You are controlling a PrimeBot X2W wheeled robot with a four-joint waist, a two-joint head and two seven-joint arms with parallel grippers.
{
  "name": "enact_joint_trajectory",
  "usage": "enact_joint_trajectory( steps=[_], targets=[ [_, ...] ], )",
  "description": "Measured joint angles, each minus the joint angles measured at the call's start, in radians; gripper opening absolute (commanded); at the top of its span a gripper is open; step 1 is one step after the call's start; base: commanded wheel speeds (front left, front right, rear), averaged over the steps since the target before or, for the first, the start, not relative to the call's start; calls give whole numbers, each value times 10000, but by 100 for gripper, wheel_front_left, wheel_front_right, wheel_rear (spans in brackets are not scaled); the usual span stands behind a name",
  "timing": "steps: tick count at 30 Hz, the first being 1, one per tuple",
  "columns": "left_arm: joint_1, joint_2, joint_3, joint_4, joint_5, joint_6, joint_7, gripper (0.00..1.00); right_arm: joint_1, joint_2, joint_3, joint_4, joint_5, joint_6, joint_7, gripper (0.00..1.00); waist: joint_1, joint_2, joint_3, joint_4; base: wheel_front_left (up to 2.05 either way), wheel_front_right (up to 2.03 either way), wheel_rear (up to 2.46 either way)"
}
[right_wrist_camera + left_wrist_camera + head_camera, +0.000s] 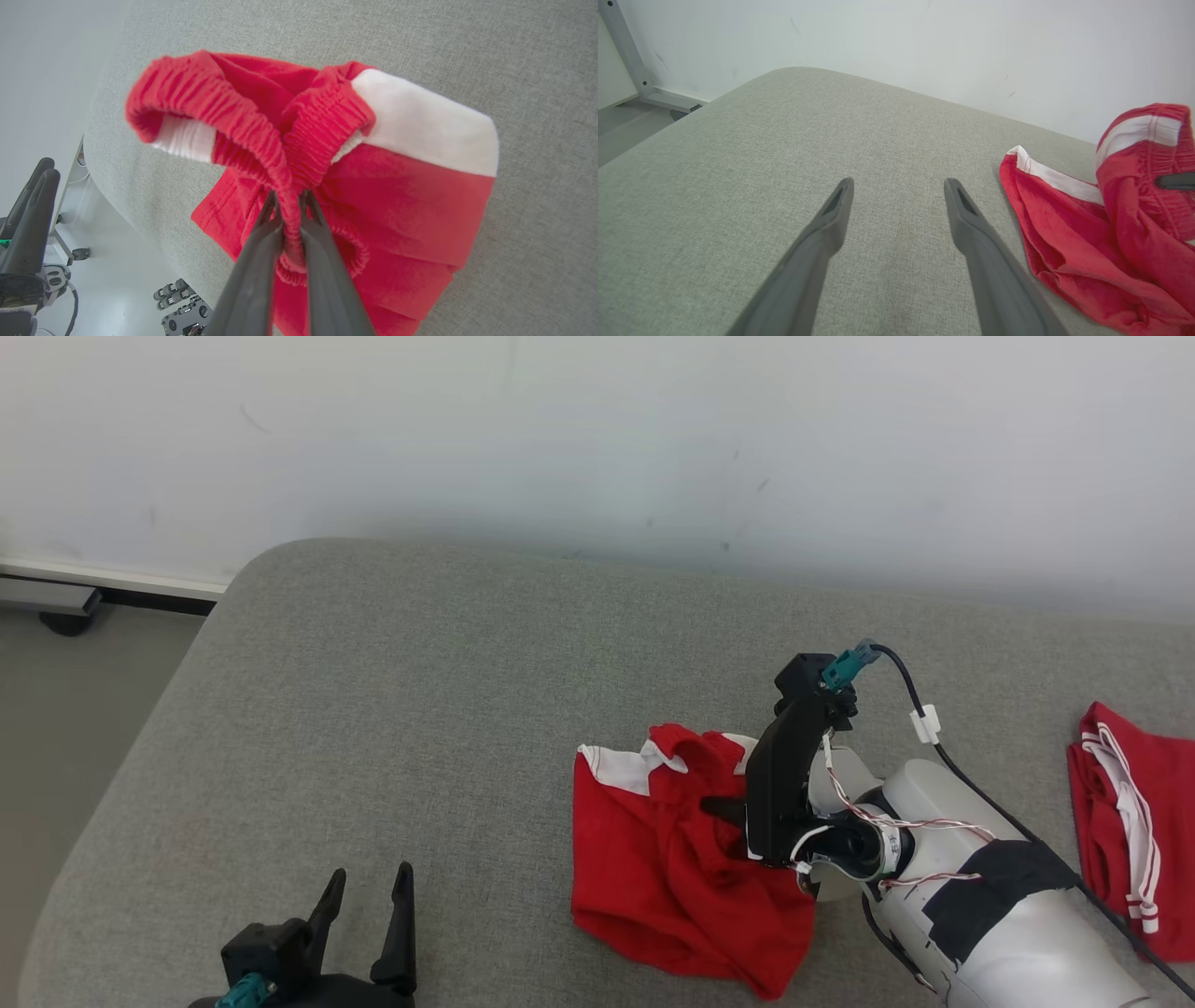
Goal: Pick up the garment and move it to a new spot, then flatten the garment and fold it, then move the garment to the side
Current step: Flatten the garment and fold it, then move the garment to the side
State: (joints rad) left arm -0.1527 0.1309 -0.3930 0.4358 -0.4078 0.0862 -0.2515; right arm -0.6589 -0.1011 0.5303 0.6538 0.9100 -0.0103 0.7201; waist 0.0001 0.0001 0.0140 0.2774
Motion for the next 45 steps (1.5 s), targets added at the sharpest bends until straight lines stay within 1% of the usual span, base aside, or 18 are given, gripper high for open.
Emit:
enact_joint_trajectory(
  steps=[5,6,7,8,9,15,18,22,24,27,31,34,39,45],
  targets=[
    [4,-44,12,46,15,-73,0,100,-45,23,46,255,-69,0,-205,0,0,0,-9,94,0,0,0],
    [4,-44,12,46,15,-73,0,100,-45,23,46,255,-69,0,-205,16,0,0,-9,94,0,0,0],
    [6,-44,17,54,15,-73,0,100,-51,31,46,284,-69,0,-253,42,0,0,-13,104,0,0,0],
    [10,-44,25,58,15,-73,0,100,-59,36,50,305,-71,4,-263,75,0,0,-17,113,0,0,0],
    [12,-44,38,63,15,-73,0,100,-65,46,48,322,-71,6,-330,100,0,0,-21,119,0,0,0],
    [42,-4,203,121,15,-71,0,100,-253,117,98,554,-71,123,-558,100,0,0,-76,36,0,0,0],
    [48,-4,209,148,15,-71,0,100,-281,134,61,550,-65,290,-757,100,-1,0,-124,-49,0,0,0],
    [61,15,221,150,31,-73,0,100,-275,130,-217,401,-38,424,-1210,100,0,0,-192,-177,0,0,0],
    [66,46,242,148,33,-73,0,100,-248,48,-376,188,-36,460,-1492,100,-1,0,-218,-240,0,0,0],
    [103,69,284,113,42,-71,0,100,-28,-337,-525,-90,-38,516,-1810,100,0,0,-255,-330,0,0,0],
    [429,198,387,-6,42,-65,0,100,616,-794,-577,-230,-111,512,-2117,100,-2,0,-256,-501,0,0,0],
    [476,259,462,-69,50,-58,0,100,982,-963,-631,-376,-142,510,-2297,100,-3,0,-234,-651,0,0,0],
    [459,286,453,-184,188,-56,0,100,1432,-982,-625,-487,-142,495,-2443,100,-2,0,-172,-863,0,0,0],
    [409,276,320,-278,278,-59,0,100,1618,-972,-516,-468,-142,443,-2435,100,-2,0,-105,-863,0,0,0]
  ],
)
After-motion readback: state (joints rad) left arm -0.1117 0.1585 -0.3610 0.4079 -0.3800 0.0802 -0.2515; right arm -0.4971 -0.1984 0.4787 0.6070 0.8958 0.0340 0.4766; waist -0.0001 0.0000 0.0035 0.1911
